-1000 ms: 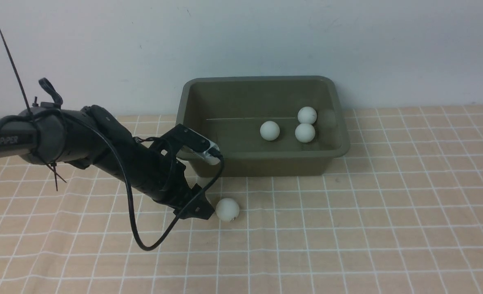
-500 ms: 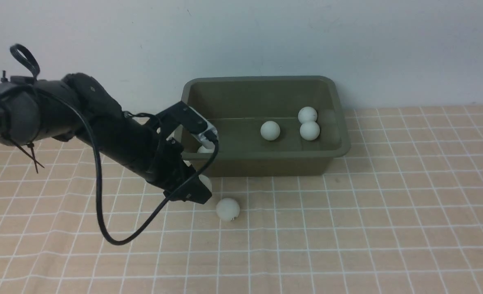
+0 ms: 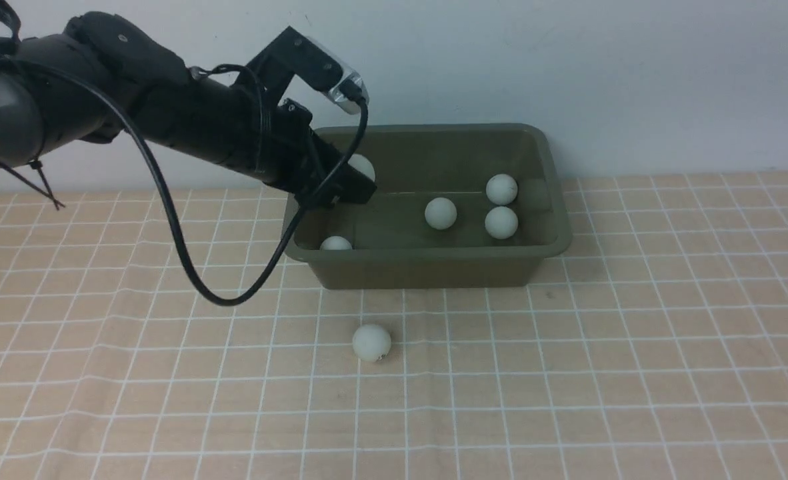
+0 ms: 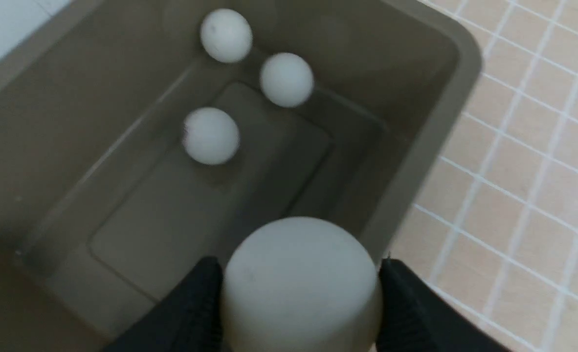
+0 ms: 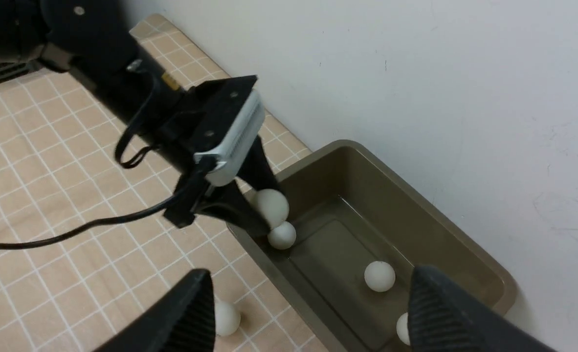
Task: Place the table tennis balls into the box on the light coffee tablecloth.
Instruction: 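Drop the ball into the bin, then reach for and grasp a ping pong ball on the table beside the basket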
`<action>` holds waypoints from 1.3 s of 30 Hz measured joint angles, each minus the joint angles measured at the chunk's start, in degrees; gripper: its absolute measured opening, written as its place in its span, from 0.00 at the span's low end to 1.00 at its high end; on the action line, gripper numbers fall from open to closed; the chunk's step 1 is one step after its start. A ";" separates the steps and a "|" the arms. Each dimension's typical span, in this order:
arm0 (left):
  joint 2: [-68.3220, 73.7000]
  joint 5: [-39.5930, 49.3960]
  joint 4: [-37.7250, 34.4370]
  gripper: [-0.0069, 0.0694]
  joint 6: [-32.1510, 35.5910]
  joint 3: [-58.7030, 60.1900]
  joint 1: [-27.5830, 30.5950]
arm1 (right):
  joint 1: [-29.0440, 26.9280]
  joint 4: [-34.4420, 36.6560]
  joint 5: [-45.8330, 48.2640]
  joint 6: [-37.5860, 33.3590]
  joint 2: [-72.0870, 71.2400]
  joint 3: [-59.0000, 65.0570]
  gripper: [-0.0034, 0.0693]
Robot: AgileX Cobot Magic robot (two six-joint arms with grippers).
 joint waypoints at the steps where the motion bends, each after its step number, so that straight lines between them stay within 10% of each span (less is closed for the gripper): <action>1: 1.45 -0.74 -0.01 0.51 0.43 -1.19 0.00 | 0.00 0.00 0.00 0.00 0.22 0.00 0.71; 11: 9.71 -1.65 0.91 0.75 -1.56 -9.24 0.00 | 0.00 0.28 0.17 0.00 2.88 0.00 0.71; 39: -13.35 25.76 23.68 0.62 -39.67 -3.57 -1.45 | 0.00 -0.27 -0.24 -2.20 3.10 0.00 0.71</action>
